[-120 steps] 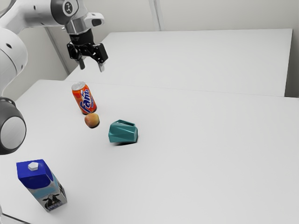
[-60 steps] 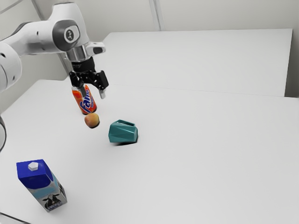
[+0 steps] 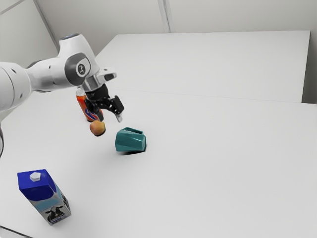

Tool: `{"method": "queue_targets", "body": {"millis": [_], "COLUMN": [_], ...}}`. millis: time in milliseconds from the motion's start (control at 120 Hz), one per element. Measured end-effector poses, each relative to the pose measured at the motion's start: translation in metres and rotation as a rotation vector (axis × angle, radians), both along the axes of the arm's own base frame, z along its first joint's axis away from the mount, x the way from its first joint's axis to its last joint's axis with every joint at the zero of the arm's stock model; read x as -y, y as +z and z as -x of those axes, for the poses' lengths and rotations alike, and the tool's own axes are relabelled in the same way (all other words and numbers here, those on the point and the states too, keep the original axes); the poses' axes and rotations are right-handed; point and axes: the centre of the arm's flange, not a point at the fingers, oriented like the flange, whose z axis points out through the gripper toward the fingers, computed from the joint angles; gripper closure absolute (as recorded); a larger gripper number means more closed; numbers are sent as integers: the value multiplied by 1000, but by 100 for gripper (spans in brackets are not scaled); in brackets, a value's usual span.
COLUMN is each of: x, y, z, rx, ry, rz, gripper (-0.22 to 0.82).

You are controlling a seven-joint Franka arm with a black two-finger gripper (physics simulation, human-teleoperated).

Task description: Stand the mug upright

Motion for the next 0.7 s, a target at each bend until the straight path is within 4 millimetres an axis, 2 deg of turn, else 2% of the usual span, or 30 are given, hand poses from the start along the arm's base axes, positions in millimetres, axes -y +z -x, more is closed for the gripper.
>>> {"method": "queue_targets", "body": {"millis": [367,700], "x": [-25,-36], "y": [-36,-72], "z": [9,8], "rx": [63,92], "ry": [8,40], "rz": [58,164], "gripper": [0,0]}}
